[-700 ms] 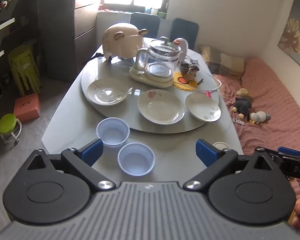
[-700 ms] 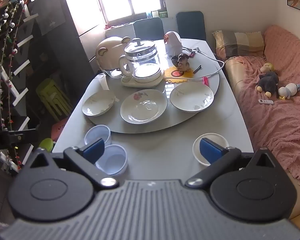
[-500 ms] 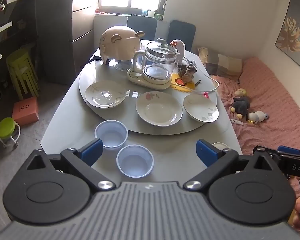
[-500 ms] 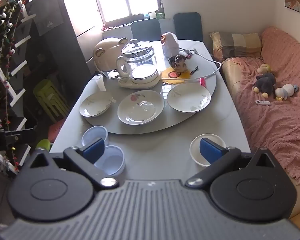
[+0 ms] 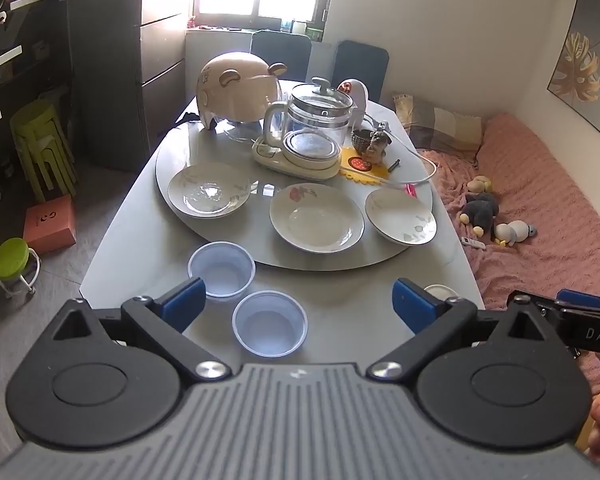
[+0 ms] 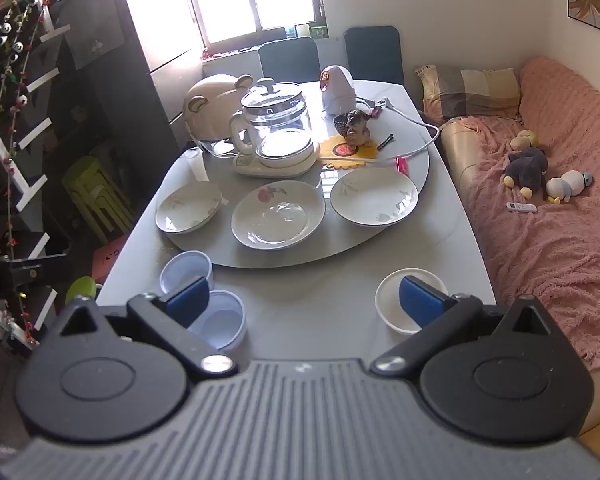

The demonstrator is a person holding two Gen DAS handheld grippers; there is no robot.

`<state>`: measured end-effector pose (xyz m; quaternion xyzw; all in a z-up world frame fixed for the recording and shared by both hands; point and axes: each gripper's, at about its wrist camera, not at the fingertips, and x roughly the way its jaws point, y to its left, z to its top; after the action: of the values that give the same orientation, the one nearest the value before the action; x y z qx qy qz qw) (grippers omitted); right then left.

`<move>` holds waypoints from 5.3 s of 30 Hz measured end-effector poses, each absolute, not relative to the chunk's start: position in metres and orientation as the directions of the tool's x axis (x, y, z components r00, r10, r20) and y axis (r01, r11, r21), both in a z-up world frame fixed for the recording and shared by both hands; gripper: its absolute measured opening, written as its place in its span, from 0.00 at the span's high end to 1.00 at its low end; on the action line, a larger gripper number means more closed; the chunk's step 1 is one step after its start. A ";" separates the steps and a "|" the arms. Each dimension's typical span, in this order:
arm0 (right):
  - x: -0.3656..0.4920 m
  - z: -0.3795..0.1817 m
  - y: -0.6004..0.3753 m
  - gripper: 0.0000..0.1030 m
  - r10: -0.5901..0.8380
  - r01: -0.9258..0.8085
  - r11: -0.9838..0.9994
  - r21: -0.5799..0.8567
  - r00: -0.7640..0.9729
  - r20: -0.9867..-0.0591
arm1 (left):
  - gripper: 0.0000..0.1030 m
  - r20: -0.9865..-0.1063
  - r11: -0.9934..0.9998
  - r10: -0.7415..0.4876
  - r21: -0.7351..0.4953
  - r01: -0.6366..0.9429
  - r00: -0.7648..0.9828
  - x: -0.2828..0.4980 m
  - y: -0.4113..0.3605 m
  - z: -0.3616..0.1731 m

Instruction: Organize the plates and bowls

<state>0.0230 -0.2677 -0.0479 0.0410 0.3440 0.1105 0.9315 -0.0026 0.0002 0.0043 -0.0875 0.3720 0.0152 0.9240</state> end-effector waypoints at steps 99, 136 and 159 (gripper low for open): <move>0.010 -0.045 -0.231 0.00 0.022 0.089 0.986 0.142 0.769 -0.638 | 0.01 -0.697 0.970 -0.244 -0.190 0.154 0.675 0.037 0.043 -0.030; 0.158 -0.077 -0.325 0.00 -0.036 0.193 0.965 0.178 0.768 -0.639 | 0.01 -0.745 0.970 -0.241 -0.213 0.120 0.622 0.250 -0.090 -0.060; 0.361 -0.156 -0.381 0.06 0.234 -0.019 0.959 0.282 0.617 -0.752 | 0.01 -0.853 0.987 -0.149 -0.158 0.026 0.501 0.461 -0.147 -0.170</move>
<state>0.3614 -0.3814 -0.1562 0.1242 0.4319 0.0709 0.8905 0.4611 -0.1475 -0.1696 -0.0623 0.4971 -0.0506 0.8640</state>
